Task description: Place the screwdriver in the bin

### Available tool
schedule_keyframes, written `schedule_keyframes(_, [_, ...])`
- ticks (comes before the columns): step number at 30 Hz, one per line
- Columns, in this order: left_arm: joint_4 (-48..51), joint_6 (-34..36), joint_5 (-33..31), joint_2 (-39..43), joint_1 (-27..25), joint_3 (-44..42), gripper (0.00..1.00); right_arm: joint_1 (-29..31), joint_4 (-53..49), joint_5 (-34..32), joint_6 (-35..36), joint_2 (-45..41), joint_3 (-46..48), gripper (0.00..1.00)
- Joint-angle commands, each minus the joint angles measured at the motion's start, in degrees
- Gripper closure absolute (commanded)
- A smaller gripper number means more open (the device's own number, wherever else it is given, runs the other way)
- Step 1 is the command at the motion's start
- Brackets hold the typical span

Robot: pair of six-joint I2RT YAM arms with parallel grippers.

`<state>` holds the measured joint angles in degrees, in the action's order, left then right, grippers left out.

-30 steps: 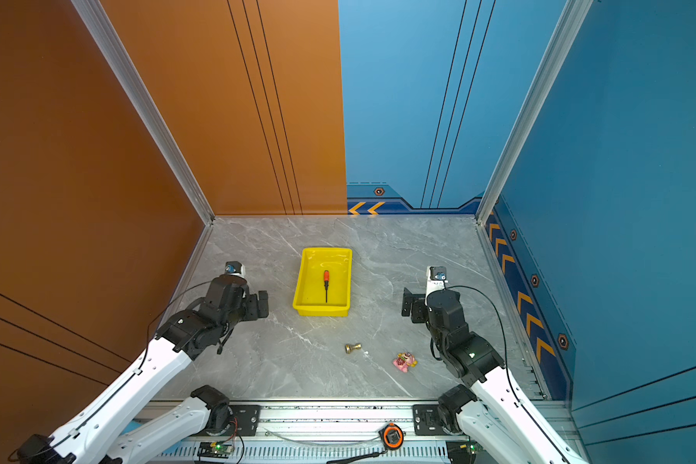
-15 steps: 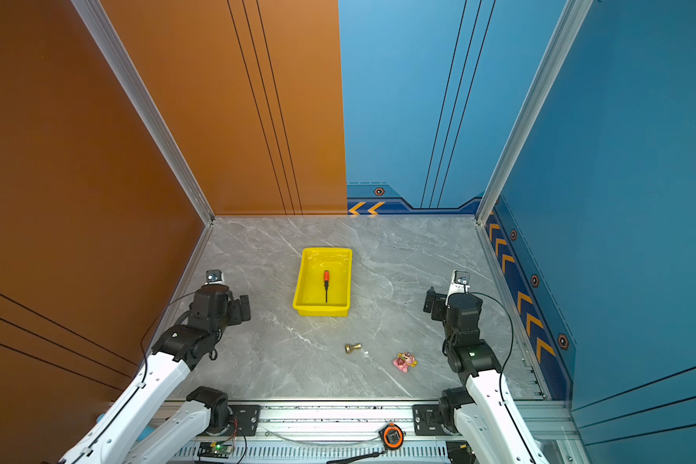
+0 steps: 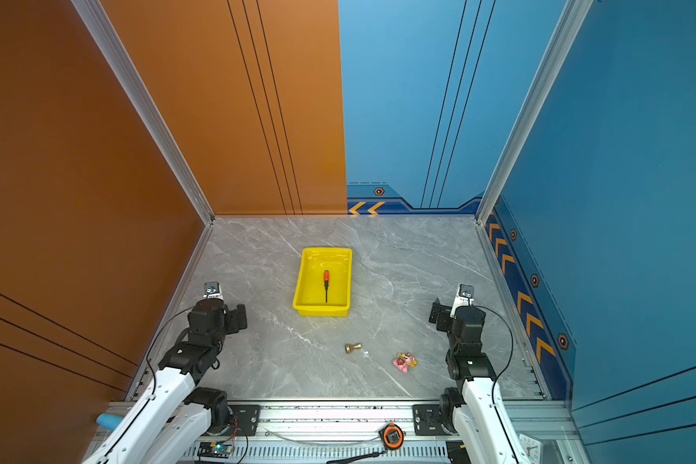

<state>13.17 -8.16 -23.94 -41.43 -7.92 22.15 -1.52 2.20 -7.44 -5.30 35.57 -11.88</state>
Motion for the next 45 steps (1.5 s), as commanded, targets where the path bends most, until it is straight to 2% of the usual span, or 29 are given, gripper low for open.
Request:
schedule_keyframes(1, [-7.0,0.58,0.43,-2.72,0.97,-2.56,0.02,-0.06,4.29,0.31,-0.95,-1.37,2.06,0.0])
schedule_keyframes(5, [-17.29,-0.63,1.67,-8.05,1.5,-5.52,0.02,-0.17,10.17,-0.66,-0.61,-0.34,3.61,0.0])
schedule_keyframes(9, [-24.95,2.25,3.17,-13.93,1.83,-5.03,0.02,-0.24,18.04,-3.23,-3.02,4.23,4.63,0.0])
schedule_keyframes(18, [-41.27,4.52,5.86,-24.27,3.15,-4.56,0.02,-0.59,32.24,-1.62,-2.91,20.37,2.16,0.0])
schedule_keyframes(27, [-48.66,6.89,9.66,-34.6,4.71,-0.09,0.02,-0.77,48.18,0.54,-3.47,37.74,-1.97,0.0])
schedule_keyframes(35, [-53.82,7.73,9.85,-43.55,5.2,4.21,0.02,-0.81,52.73,0.89,-3.17,44.65,-4.02,0.0])
schedule_keyframes(45, [-64.12,8.64,13.87,-47.7,5.53,0.17,0.02,-0.15,57.17,0.59,-2.66,51.43,-4.85,0.0])
